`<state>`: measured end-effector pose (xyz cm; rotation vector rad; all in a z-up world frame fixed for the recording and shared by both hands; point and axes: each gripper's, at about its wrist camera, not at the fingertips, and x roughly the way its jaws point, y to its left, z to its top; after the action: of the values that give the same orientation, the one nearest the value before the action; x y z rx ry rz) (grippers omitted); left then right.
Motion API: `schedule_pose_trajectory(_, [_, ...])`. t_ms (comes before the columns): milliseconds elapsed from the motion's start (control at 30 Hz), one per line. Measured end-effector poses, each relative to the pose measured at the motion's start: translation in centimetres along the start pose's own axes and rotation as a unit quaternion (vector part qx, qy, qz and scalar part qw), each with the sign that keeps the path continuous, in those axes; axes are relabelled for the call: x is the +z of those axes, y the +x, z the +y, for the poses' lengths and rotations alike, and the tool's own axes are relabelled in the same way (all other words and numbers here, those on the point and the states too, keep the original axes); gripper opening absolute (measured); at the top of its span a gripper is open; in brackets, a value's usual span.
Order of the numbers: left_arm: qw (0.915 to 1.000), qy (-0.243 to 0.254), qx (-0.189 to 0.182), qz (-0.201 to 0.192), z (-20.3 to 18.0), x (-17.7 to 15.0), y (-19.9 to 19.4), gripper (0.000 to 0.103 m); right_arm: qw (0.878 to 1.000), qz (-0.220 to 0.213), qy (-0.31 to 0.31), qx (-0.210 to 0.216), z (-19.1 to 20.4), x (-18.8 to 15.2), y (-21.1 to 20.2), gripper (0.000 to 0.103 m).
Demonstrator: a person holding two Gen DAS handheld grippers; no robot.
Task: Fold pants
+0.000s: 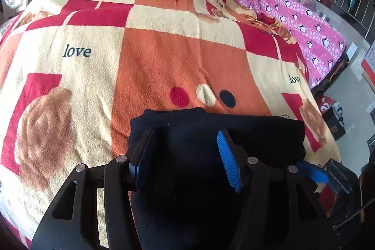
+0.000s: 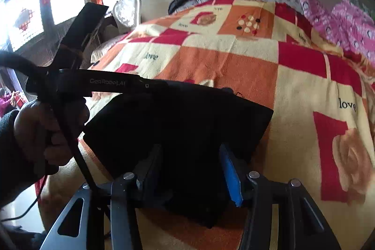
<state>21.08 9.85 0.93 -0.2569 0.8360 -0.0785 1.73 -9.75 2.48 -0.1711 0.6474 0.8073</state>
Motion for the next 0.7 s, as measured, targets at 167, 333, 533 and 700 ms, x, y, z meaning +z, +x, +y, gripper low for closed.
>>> schedule_pose_trajectory(167, [0.9998, 0.009, 0.013, -0.009, -0.11, -0.33, 0.20, 0.056, 1.000, -0.007, 0.010, 0.011, -0.43, -0.15, -0.20, 0.050])
schedule_pose_trajectory(333, [0.9992, 0.011, 0.020, -0.032, -0.21, -0.87, -0.14, 0.056, 1.000, -0.012, 0.011, 0.014, -0.42, -0.29, -0.50, 0.051])
schedule_pose_trajectory(533, [0.9990, 0.009, 0.021, -0.038, -0.18, -0.97, -0.11, 0.056, 1.000, -0.016, 0.013, 0.016, -0.53, -0.45, -0.68, 0.051])
schedule_pose_trajectory(700, [0.9990, 0.010, 0.021, -0.038, -0.23, -0.98, -0.08, 0.056, 1.000, -0.022, 0.017, 0.015, -0.56, -0.59, -0.77, 0.051])
